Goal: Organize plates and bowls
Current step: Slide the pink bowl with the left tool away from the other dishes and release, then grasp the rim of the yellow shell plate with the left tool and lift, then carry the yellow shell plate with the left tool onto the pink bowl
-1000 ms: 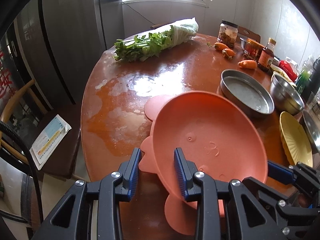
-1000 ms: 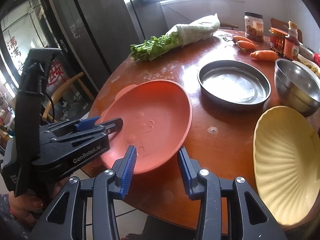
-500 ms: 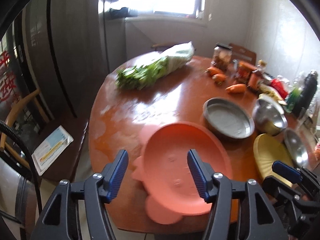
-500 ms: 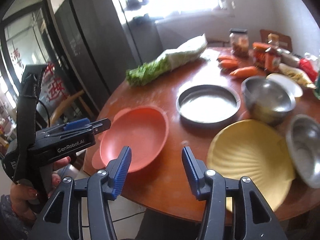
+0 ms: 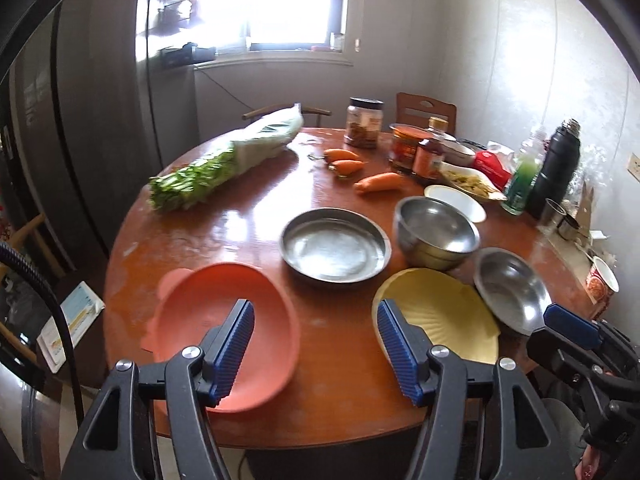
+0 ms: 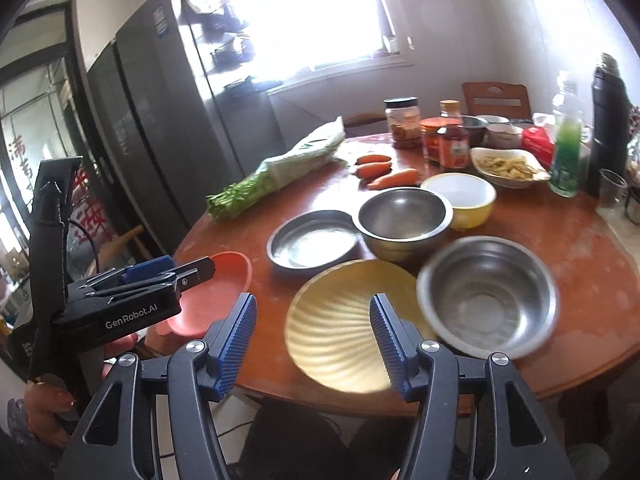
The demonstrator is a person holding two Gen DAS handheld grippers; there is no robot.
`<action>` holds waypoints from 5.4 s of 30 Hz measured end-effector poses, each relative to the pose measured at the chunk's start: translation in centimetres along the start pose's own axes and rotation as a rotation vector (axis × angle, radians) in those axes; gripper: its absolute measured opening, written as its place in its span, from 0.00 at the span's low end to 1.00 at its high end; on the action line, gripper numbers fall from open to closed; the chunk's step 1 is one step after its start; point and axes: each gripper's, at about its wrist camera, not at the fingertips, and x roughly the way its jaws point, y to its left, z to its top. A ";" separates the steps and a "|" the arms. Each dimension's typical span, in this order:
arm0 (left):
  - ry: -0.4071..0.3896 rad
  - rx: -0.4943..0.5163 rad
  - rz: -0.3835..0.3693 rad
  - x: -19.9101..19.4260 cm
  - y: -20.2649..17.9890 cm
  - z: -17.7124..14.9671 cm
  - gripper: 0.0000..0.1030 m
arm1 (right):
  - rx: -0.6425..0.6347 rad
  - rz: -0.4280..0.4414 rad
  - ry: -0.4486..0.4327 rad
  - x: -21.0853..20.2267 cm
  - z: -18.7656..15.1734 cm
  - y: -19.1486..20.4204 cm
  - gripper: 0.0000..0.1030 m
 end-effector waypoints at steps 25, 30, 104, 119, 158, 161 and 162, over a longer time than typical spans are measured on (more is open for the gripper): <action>0.169 0.043 -0.023 8.5 -5.5 -2.6 0.62 | 0.114 -0.056 0.168 5.7 -4.3 -5.5 0.59; 0.181 0.056 -0.015 9.7 -6.0 -2.6 0.62 | 0.113 -0.079 0.169 6.8 -4.2 -6.0 0.53; 0.028 -0.160 0.197 2.1 10.7 -0.6 0.42 | -0.191 0.152 0.111 12.6 1.2 11.5 0.37; 0.076 -0.171 0.185 5.6 12.7 -2.2 0.42 | -0.203 0.108 0.177 16.2 -0.4 12.1 0.37; 0.055 -0.195 0.194 5.6 13.3 -1.9 0.42 | -0.170 0.106 0.178 16.0 -0.3 10.9 0.37; 0.057 -0.195 0.196 5.5 13.3 -1.6 0.42 | -0.160 0.102 0.172 15.8 0.0 10.3 0.37; 0.054 -0.197 0.200 5.3 13.3 -1.4 0.42 | -0.156 0.102 0.171 15.7 0.1 10.1 0.37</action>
